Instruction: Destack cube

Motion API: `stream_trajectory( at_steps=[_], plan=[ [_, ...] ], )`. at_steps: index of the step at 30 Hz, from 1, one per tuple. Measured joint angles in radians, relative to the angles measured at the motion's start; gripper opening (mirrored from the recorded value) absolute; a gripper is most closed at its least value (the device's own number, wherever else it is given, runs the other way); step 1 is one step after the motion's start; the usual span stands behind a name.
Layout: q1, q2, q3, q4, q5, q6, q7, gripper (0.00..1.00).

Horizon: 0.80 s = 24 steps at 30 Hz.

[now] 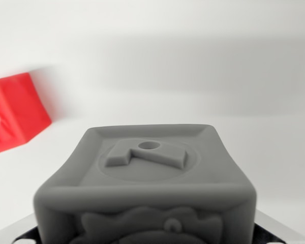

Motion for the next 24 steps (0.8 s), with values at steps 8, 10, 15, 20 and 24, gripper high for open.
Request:
stream_trajectory(
  at_steps=[8,10,15,20,24],
  plan=[
    [-0.015,0.0,-0.01,0.0,0.008,0.0,0.009,0.0],
    [-0.018,0.0,-0.013,0.0,0.009,0.001,0.012,0.0],
    [-0.026,0.001,-0.02,0.0,0.013,0.001,0.018,0.0],
    [-0.035,0.002,-0.026,0.001,0.017,0.001,0.025,0.0],
    [-0.045,0.005,-0.032,0.004,0.021,0.001,0.03,0.0]
  ],
)
